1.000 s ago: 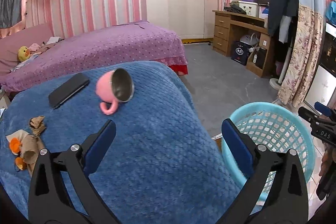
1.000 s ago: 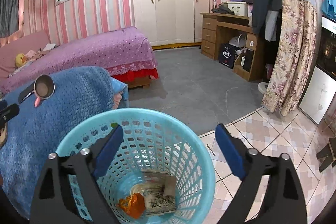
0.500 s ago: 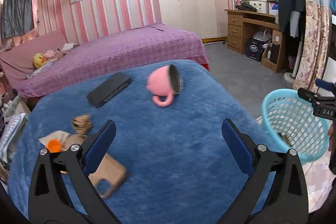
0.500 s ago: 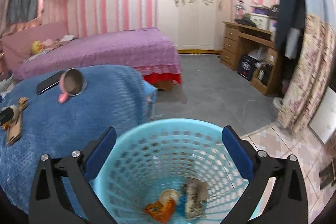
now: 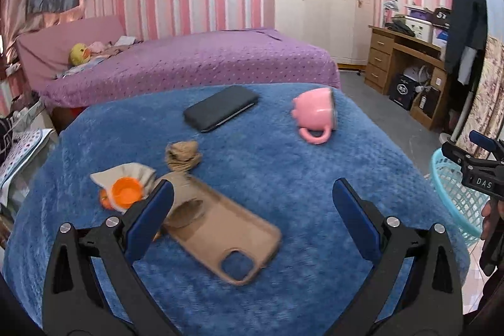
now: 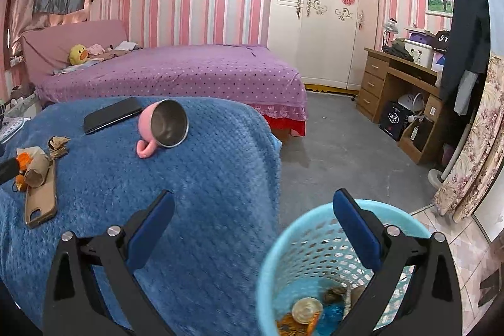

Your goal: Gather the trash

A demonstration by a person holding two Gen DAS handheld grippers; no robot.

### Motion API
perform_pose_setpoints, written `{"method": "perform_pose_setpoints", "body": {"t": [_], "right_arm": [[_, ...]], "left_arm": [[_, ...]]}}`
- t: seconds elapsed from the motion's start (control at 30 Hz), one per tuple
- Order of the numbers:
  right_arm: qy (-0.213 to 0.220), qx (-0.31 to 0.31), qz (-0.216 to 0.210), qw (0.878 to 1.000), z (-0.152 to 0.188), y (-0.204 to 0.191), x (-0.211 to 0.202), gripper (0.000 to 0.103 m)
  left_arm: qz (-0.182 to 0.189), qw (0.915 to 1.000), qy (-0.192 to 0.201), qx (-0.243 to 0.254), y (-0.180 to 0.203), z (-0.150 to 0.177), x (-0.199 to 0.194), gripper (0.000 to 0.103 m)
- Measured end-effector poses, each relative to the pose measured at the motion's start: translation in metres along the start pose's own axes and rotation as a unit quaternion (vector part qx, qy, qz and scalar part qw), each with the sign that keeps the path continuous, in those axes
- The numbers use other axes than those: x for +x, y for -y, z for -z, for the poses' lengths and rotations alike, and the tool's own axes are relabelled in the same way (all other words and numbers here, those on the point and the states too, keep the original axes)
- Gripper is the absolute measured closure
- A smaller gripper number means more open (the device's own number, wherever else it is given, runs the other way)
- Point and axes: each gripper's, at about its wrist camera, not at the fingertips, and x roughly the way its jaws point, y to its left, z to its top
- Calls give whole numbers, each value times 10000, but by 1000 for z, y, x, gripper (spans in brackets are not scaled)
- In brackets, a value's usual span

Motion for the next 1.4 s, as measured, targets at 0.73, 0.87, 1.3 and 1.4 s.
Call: {"method": "perform_pose_setpoints", "body": {"t": [0.73, 0.87, 1.3, 1.4], "right_arm": [[-302, 27, -464, 9985, -7, -87, 41, 5], [-369, 125, -575, 9976, -7, -90, 47, 5], [-439, -74, -856, 9953, -6, -117, 51, 5], [-406, -172, -930, 9947, -6, -127, 47, 5]], "left_arm": [[-662, 9919, -932, -562, -117, 39, 48, 6], [-574, 9907, -1002, -717, -125, 44, 51, 12], [-101, 9930, -1107, -391, -106, 43, 58, 73], [-9, 9935, -1045, -454, -113, 40, 51, 77]]}}
